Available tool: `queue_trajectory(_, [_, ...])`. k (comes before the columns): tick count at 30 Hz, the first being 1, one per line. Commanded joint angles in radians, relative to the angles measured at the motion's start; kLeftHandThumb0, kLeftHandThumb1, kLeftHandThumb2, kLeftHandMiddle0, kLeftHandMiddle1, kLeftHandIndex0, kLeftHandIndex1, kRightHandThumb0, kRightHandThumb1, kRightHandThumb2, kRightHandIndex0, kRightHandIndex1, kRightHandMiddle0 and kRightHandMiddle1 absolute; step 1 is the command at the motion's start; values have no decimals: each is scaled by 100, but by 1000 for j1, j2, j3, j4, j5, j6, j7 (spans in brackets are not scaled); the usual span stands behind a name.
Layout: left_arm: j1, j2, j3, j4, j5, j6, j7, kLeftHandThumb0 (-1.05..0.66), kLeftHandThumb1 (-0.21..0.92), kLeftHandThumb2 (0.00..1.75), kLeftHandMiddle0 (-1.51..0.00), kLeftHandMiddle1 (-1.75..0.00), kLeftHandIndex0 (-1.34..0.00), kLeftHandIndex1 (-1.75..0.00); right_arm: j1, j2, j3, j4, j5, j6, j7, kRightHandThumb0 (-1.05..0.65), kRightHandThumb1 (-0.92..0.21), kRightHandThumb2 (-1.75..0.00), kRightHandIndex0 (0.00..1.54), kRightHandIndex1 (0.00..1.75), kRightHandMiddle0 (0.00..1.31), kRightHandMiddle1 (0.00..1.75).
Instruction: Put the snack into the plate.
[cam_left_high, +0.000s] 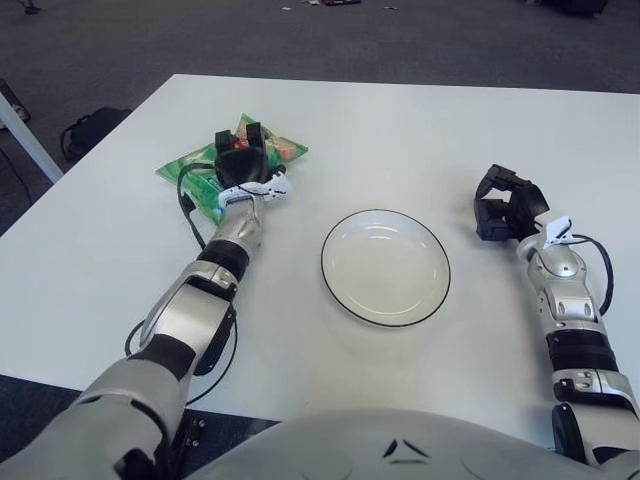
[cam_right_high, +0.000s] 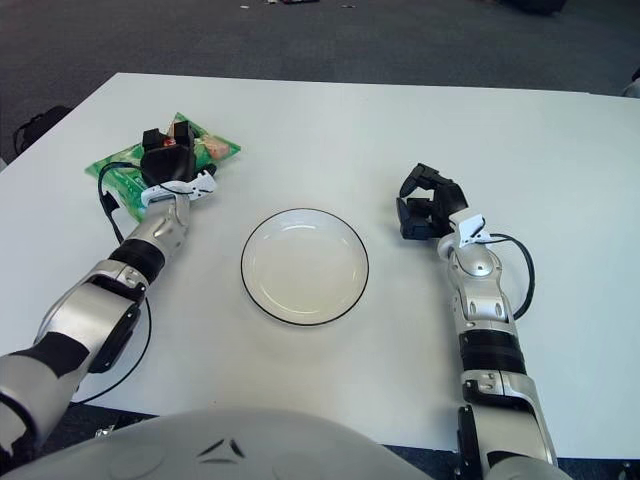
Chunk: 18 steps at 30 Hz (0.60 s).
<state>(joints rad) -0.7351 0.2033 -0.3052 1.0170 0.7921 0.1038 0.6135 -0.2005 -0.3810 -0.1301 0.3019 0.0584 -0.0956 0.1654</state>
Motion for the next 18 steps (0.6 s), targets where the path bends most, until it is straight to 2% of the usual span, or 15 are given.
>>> queue_trajectory(1, [111,-12,-3,108,-68,-9,-107,0,-1,153,-98,-127,-71,-175,48,10,13,53,-20,56,6,-50,-29,-135,131,175,64,175])
queue_trajectory(6, [94,-18,3,107,-108,-19,-145,0,-5,159,-101,-134,-70,-175,47,9,17,55,-28,47,4,-50,-29,-135,131,175,64,175])
queue_trajectory(13, [84,-20,9,77,-152,-7,-197,0,-4,162,-97,-145,-68,-175,45,7,18,59,-32,56,0,-50,-29,-135,131,175,64,175])
queue_trajectory(18, [70,1,12,-2,-173,8,-246,0,-4,166,-94,-154,-67,-175,42,4,20,70,-33,45,4,-50,-28,-136,132,175,64,175])
